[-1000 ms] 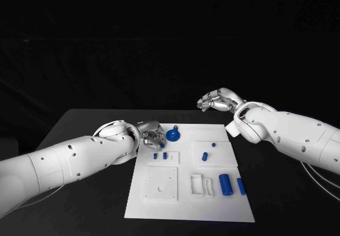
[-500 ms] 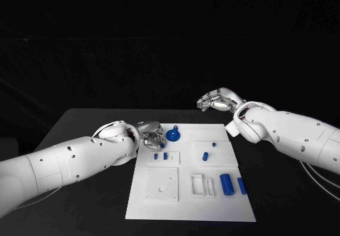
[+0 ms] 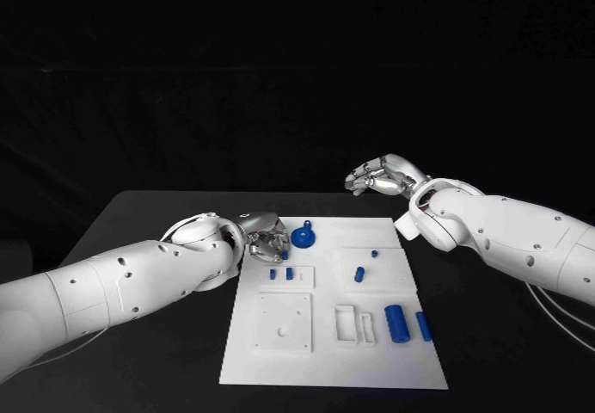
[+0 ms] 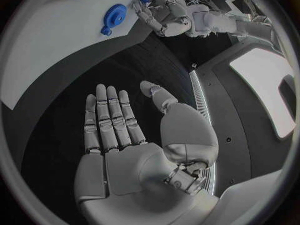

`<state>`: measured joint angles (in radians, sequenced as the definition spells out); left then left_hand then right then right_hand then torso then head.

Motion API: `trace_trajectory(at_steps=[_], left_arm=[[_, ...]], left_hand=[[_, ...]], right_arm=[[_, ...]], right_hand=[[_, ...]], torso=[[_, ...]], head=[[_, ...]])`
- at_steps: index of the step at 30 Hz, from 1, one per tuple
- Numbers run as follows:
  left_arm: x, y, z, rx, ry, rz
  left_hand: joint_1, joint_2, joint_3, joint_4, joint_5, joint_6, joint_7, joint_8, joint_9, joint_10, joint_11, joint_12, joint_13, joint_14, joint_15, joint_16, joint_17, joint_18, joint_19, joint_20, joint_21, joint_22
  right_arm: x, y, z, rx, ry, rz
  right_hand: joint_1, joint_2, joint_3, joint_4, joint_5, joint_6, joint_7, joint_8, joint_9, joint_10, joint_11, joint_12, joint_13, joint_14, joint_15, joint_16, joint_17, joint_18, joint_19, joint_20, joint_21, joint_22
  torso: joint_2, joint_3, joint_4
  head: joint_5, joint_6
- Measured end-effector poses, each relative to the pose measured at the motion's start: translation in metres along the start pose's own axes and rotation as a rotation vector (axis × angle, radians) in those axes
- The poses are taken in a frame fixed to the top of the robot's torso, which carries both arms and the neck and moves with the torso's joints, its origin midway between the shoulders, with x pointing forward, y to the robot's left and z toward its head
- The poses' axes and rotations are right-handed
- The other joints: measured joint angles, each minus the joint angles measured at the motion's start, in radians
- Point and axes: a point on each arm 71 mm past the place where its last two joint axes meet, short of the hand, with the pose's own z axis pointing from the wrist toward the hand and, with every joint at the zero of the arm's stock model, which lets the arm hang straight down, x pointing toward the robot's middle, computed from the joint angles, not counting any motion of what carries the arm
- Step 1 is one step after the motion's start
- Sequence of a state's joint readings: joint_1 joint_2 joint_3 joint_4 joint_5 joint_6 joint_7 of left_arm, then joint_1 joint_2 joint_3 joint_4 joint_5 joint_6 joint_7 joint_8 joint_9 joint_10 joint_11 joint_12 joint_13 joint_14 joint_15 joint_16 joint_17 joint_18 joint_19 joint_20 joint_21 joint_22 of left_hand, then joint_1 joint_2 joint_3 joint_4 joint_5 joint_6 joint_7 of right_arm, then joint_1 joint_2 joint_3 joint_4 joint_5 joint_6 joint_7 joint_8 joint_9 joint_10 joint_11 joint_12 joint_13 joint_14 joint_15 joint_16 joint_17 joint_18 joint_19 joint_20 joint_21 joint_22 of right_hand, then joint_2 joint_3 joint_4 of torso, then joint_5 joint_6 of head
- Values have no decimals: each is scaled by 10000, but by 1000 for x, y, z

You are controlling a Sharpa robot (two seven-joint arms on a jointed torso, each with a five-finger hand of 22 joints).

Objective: Assemble the parts on the task board

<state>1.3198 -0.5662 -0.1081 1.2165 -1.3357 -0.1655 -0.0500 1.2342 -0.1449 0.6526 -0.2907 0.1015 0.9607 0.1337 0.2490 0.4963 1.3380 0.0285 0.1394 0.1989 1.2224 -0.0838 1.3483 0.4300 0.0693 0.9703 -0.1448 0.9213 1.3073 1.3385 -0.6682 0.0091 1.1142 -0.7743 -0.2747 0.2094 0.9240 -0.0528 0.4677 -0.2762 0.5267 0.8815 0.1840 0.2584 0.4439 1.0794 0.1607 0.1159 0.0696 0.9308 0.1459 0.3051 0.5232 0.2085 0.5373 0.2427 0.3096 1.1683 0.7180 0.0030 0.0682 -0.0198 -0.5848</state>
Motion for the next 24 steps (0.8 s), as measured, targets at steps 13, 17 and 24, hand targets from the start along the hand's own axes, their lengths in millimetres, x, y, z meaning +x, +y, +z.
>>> trace_trajectory(at_steps=[13,17,24], left_arm=[[-3,11,-2,-299,-47,32],[-4,16,-3,-404,-95,42],[-10,31,-8,-707,-376,-34]], left_hand=[[307,-169,22,10,91,-175,3,-58,-60,-1,-1,-87,0,-2,2,-41,0,-55,-1,1,0,7],[359,-117,51,5,103,-176,3,-58,-69,-36,33,-87,1,-33,32,-41,0,-77,-21,22,0,6],[430,-138,79,33,146,-175,3,-58,-70,-94,90,-198,2,-102,101,-135,-40,-79,-38,38,0,6]], right_arm=[[-2,-1,-1,35,-15,-10],[-3,-3,-4,80,13,-14],[-6,-10,-13,274,285,-293]], right_hand=[[0,0,0,0,0,-13,13,0,-9,0,0,-39,0,0,0,0,-10,1,0,0,0,-2],[0,0,0,0,0,-58,18,-1,-18,0,0,-39,0,0,0,0,-9,0,0,0,0,2],[773,-239,144,-144,-327,-51,-21,144,-48,353,-93,3,63,338,-137,159,72,164,237,26,47,99]], torso=[[0,3,-8],[0,1,-8],[-1,-1,-3]], head=[[-15,-9],[-30,-9],[-114,60]])
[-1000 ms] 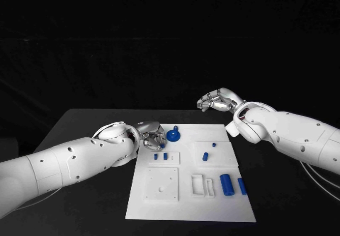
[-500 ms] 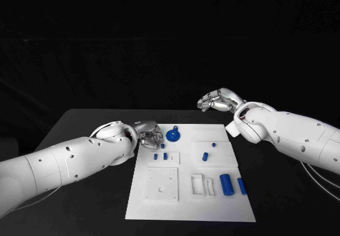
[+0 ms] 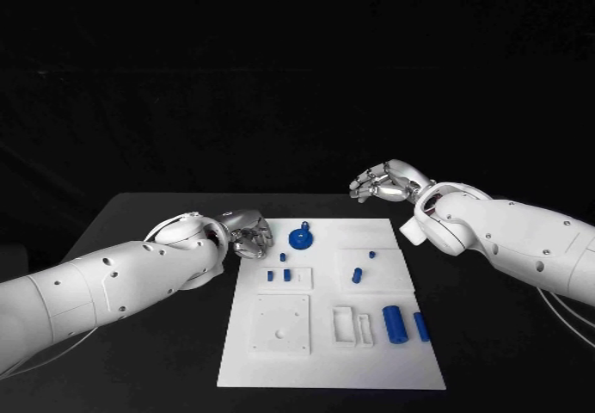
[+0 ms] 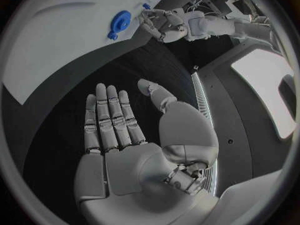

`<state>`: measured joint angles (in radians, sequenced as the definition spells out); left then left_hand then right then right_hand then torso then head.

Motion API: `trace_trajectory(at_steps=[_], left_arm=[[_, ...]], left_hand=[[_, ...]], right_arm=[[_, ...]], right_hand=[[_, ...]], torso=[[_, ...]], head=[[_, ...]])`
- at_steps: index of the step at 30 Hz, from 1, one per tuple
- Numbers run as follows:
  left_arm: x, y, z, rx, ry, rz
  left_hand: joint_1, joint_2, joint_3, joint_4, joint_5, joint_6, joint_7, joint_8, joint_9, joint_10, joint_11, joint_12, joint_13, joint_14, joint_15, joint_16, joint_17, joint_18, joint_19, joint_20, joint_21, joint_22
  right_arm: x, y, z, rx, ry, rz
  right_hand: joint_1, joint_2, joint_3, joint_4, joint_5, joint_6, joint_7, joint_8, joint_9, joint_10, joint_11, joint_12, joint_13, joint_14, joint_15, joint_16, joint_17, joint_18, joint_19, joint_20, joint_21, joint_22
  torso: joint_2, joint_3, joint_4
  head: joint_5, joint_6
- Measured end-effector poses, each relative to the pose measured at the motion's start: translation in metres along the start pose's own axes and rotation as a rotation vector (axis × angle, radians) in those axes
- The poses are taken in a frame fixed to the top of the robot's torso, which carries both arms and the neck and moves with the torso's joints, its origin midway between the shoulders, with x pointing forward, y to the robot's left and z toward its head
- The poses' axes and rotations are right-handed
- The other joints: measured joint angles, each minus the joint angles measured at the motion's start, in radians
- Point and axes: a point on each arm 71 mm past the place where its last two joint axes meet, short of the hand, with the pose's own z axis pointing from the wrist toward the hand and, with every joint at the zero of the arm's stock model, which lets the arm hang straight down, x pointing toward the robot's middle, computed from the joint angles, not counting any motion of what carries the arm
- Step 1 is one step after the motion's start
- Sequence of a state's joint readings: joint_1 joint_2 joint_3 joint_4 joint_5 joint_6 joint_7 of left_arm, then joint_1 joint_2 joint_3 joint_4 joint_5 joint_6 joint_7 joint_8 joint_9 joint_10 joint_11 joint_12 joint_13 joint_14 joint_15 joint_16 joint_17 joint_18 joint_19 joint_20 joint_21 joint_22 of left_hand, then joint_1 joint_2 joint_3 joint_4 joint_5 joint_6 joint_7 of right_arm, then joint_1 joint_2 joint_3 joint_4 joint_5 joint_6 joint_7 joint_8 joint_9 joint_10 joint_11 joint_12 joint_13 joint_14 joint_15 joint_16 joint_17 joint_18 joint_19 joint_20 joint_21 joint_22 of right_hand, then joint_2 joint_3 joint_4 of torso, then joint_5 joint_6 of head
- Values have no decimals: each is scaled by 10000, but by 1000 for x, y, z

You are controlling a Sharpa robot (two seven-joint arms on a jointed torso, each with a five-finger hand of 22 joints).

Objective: Assemble the parts on the task board

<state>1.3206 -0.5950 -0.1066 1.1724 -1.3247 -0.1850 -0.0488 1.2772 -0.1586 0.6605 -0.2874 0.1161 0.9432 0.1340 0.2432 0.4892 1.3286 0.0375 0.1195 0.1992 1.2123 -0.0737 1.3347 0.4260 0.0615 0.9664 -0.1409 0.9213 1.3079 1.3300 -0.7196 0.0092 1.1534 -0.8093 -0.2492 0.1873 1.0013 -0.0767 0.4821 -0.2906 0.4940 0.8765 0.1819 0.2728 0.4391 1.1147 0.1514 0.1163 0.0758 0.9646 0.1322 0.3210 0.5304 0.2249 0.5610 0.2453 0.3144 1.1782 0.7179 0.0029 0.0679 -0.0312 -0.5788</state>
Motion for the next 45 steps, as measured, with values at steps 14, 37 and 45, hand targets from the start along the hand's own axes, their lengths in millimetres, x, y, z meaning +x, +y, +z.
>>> trace_trajectory(at_steps=[14,37,45], left_arm=[[-14,29,-29,-117,-1076,-3625],[-21,42,-48,404,-1722,-10760],[-22,42,-49,518,-1731,-11018]], left_hand=[[-604,-138,106,31,-118,21,91,174,1,-401,329,-348,-65,-925,346,-1904,-857,61,-973,277,-1065,-272],[-1457,270,-760,4,-9,-587,304,349,20,-1639,1000,-470,-747,-3487,2042,-7042,-2199,-379,-3527,1665,-3427,-817],[-1496,309,-792,17,-9,-623,339,349,19,-1639,1000,-470,-805,-3688,2179,-7346,-2227,-231,-3627,1767,-3525,-826]], right_arm=[[3,-11,-29,113,1447,-3076],[38,-4,-49,-301,2746,-7506],[43,-1,-51,-321,2751,-7887]], right_hand=[[1501,-550,174,-38,-722,556,-340,523,616,1125,-754,802,1403,3118,-1594,2702,2632,238,4232,-1231,1638,-169],[1577,-833,-103,-6,-1102,447,-309,399,580,698,-746,189,1722,3923,-1748,5988,4742,162,6173,-2342,3227,856],[1500,-907,61,15,-1268,551,-325,399,580,830,-802,149,1747,3937,-1732,6199,4752,164,6253,-2362,3280,899]], torso=[[-12,0,0],[8,-24,4],[8,-18,5]], head=[[-399,129],[-723,187],[-712,144]])
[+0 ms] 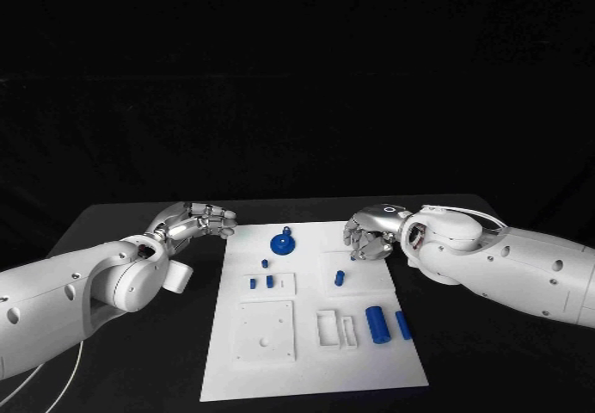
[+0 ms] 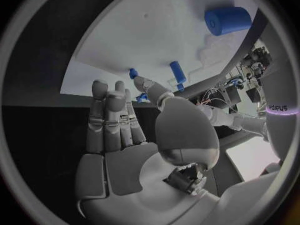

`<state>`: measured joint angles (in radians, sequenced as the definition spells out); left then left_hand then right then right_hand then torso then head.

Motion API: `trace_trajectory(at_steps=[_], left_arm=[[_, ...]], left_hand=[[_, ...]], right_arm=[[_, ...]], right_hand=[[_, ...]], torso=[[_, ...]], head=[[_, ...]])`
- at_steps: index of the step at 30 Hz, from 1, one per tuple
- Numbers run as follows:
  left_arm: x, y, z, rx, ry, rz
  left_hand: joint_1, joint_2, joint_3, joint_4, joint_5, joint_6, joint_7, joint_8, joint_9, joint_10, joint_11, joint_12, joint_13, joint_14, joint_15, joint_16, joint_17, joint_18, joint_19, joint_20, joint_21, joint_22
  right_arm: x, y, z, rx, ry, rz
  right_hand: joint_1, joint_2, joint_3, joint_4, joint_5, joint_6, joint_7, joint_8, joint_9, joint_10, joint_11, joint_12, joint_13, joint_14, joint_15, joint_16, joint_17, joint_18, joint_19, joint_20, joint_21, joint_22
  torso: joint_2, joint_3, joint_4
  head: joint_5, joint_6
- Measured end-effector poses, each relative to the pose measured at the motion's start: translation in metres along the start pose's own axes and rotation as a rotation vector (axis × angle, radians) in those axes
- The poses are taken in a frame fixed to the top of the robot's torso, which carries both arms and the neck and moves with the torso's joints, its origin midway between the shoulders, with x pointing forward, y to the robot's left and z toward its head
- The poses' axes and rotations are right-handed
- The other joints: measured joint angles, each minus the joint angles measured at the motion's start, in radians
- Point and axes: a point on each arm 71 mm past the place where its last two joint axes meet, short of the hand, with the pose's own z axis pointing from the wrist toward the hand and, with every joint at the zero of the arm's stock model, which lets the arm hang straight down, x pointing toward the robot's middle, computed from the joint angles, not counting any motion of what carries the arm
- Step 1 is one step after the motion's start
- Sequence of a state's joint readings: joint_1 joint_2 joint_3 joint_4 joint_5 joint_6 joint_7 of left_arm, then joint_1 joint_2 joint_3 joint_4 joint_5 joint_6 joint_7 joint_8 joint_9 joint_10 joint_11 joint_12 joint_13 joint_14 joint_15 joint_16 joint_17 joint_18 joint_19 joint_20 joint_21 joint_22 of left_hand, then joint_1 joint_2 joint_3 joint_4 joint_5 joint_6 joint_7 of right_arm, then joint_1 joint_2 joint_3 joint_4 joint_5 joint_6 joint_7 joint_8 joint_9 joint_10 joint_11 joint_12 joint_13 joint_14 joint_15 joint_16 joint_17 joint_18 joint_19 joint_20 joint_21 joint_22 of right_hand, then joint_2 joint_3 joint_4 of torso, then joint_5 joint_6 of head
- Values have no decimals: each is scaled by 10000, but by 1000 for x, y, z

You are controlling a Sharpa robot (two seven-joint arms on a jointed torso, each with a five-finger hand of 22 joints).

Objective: Assemble the parts on the task board

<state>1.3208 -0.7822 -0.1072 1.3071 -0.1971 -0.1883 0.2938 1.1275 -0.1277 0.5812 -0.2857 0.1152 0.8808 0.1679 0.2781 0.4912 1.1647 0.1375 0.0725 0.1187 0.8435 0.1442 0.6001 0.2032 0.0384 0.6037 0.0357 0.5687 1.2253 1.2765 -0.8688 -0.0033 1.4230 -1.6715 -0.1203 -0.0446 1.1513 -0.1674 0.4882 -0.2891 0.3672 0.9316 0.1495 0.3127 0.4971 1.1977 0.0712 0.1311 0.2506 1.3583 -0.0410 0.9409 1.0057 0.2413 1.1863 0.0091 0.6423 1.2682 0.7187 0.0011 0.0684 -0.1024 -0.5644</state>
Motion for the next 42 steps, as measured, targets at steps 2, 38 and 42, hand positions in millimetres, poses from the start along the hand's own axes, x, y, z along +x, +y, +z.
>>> trace_trajectory(at_steps=[2,38,42], left_arm=[[0,0,0,17,2,-38],[-8,1,-1,-15,-157,-155],[-8,1,-1,-18,-144,-165]], left_hand=[[0,0,0,0,40,0,0,0,0,0,0,0,-10,0,0,0,0,0,0,0,0,0],[-79,80,-55,1,78,0,0,76,-2,-70,70,1,-86,2,-2,-117,73,-3,39,38,-75,2],[-79,79,-55,1,78,-35,-36,76,-12,-71,72,1,-103,3,-2,-117,91,-2,39,38,-75,15]], right_arm=[[1,1,0,10,9,-68],[10,3,-5,24,-277,231],[11,4,-5,22,-160,235]], right_hand=[[-6,3,84,-5,-64,55,-31,0,0,71,6,0,26,-14,11,62,0,0,34,-3,22,23],[-419,-474,1714,307,-154,353,-83,-30,-21,335,-15,-231,291,-173,-51,535,-308,-10,180,-70,91,192],[-419,-473,1745,275,-157,352,-84,-30,-21,335,-15,-232,306,-172,-51,581,-318,-14,197,-60,102,212]], torso=[[-1,3,-4],[-8,20,-6],[-7,17,-9]], head=[[2,-7],[-15,-8],[-29,-8]])
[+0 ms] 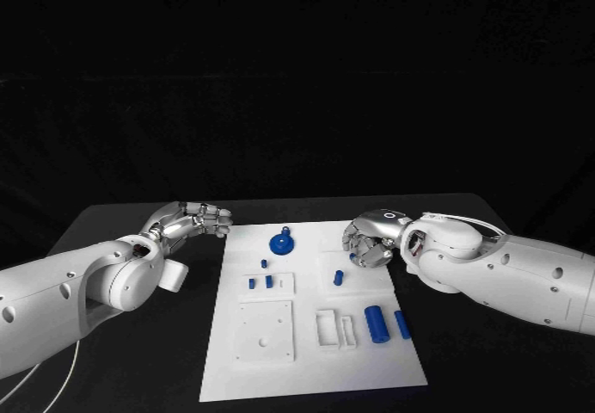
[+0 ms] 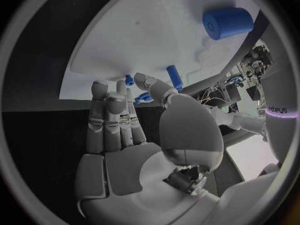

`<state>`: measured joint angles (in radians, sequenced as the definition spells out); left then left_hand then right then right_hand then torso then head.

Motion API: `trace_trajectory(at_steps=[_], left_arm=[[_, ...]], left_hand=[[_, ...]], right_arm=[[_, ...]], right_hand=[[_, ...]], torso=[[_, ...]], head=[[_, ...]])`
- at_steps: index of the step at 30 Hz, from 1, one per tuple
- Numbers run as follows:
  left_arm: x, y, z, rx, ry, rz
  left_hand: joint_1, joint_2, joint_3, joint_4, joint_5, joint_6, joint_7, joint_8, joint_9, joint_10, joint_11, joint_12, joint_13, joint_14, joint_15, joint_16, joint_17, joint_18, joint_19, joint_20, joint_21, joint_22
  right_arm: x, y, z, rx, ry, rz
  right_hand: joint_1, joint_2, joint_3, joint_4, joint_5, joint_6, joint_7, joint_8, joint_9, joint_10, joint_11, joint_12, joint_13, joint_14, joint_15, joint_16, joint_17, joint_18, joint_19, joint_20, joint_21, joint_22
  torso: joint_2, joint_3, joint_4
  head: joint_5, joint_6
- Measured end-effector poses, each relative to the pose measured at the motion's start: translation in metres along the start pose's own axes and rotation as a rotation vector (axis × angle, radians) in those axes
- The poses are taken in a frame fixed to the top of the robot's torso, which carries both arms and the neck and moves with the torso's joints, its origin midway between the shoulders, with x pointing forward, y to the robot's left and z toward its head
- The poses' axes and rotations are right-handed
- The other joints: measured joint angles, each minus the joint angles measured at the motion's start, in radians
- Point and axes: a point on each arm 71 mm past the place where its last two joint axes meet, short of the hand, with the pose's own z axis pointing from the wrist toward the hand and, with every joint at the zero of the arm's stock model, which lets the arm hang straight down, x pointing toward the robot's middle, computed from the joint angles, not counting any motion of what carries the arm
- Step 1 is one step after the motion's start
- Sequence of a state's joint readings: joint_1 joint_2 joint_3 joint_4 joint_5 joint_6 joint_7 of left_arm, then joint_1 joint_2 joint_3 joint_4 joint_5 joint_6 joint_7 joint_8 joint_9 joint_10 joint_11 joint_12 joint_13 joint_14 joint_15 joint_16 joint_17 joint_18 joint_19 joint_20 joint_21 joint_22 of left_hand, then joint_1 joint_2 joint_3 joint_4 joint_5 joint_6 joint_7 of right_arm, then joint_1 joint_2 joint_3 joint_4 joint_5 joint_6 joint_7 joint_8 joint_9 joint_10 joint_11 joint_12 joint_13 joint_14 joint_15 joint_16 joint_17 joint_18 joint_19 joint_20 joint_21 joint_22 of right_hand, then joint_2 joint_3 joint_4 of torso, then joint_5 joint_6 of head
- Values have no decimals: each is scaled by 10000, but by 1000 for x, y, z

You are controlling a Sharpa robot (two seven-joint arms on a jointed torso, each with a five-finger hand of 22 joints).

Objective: Assemble the parts on the task board

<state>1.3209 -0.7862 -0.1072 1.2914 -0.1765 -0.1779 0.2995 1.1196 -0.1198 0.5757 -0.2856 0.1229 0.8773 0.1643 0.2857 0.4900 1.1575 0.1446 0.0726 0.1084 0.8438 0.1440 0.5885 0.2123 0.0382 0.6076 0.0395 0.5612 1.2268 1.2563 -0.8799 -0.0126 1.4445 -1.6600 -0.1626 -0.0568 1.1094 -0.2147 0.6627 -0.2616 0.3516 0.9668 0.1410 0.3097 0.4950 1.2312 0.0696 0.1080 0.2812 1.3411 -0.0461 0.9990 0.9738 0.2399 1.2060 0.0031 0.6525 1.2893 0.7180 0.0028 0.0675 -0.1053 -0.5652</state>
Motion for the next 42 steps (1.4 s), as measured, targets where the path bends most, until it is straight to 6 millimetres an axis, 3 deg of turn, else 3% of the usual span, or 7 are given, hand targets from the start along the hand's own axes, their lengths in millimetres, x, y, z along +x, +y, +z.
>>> trace_trajectory(at_steps=[13,17,21,22,24,42], left_arm=[[-1,0,0,-10,15,-15],[-1,0,0,-16,19,-18],[-1,0,-1,-20,15,-18],[-1,0,-1,-22,13,-18],[-1,0,-1,-25,11,-18],[-2,1,-1,-45,-8,-16]], left_hand=[[0,0,0,0,0,0,0,0,1,0,0,0,-9,1,-1,0,8,-2,0,0,0,0],[0,0,0,0,0,0,0,0,1,0,0,0,-9,2,-2,-40,8,-2,0,0,0,-1],[0,0,0,0,0,0,0,0,2,0,0,0,-8,2,-2,-40,7,-3,0,0,0,-1],[0,0,0,0,0,0,0,0,1,0,0,0,-8,2,-2,-39,9,-2,0,0,0,-2],[0,0,0,0,0,0,0,0,2,0,0,0,-14,2,-2,-40,19,-3,0,0,0,-1],[1,0,0,0,0,0,0,0,2,-35,-34,0,-26,2,-2,-39,27,-4,0,0,-40,7]], right_arm=[[1,3,3,49,213,-255],[2,4,4,66,190,-432],[2,6,4,67,159,-648],[2,7,4,67,156,-699],[3,8,4,67,147,-803],[5,16,4,35,39,-1606]], right_hand=[[61,61,161,-130,-122,76,-105,36,42,86,-73,-4,77,4,-1,61,-17,-4,5,-4,39,43],[241,241,561,-100,-697,377,-243,212,115,403,-181,81,132,-12,-28,99,-54,-19,21,-14,39,60],[241,239,1239,79,-1441,450,-286,299,158,665,-271,234,286,32,-76,147,-122,-21,22,-13,39,104],[241,239,1406,114,-1625,832,-374,298,175,684,-287,314,449,-16,-132,159,-144,-20,35,1,39,118],[241,239,1554,149,-1747,886,-402,319,185,738,-308,314,473,-16,-132,213,-156,-21,34,1,39,137],[240,238,1803,46,-1484,1026,-480,414,417,808,-375,380,851,5,-186,302,-197,-21,31,5,132,183]], torso=[[0,-5,9],[0,-1,8],[1,1,9],[1,1,9],[4,1,10],[5,12,-1]], head=[[-31,-24],[-25,-36],[-23,-47],[-22,-54],[-22,-72],[-53,-143]])
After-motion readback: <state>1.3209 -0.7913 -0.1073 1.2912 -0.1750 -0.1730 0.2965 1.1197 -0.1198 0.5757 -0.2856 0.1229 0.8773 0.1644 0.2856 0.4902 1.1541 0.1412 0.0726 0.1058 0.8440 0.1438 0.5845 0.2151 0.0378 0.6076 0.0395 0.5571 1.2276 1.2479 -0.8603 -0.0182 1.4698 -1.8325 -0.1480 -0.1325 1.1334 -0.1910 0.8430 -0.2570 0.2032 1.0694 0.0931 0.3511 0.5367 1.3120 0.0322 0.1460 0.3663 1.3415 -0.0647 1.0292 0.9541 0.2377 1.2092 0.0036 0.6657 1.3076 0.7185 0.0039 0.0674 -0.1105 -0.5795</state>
